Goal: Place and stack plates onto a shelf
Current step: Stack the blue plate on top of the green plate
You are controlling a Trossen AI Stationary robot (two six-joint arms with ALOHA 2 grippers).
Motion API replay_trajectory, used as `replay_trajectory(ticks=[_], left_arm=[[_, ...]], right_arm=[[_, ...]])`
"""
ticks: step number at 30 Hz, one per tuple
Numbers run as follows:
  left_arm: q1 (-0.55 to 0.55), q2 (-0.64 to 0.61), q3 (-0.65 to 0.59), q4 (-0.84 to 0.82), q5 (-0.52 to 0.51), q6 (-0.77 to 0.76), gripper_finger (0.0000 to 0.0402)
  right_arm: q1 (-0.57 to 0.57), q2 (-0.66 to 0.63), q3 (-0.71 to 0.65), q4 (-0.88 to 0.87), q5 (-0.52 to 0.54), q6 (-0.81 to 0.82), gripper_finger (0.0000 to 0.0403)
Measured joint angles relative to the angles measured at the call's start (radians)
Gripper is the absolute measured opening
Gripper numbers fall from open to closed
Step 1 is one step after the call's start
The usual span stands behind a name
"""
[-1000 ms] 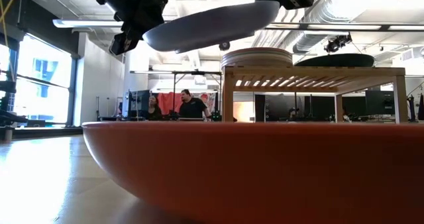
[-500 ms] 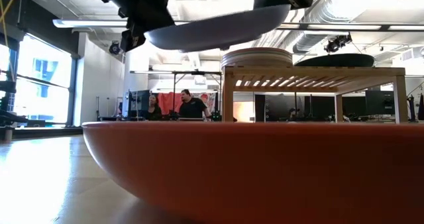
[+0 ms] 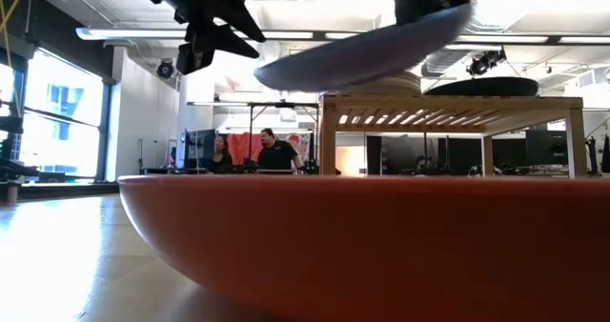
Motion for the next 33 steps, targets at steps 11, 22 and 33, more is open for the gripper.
replay_trajectory(ticks=[11, 22, 33], left_arm=[[0.045, -0.02, 0.001, 0.031, 0.057, 0.009, 0.0086], [0.097, -0.02, 0.0, 0.034, 0.055, 0.027, 0.0086], [0.197, -0.02, 0.0, 0.034, 0.084, 0.053, 0.0086]], right_arm=[[0.008, -0.053, 0.0, -0.153, -0.029, -0.075, 0.0], [-0.123, -0.256, 0.0, -0.202, 0.078, -0.251, 0.0], [-0.525, -0.46, 0.0, -0.201, 0.11, -0.547, 0.0]])
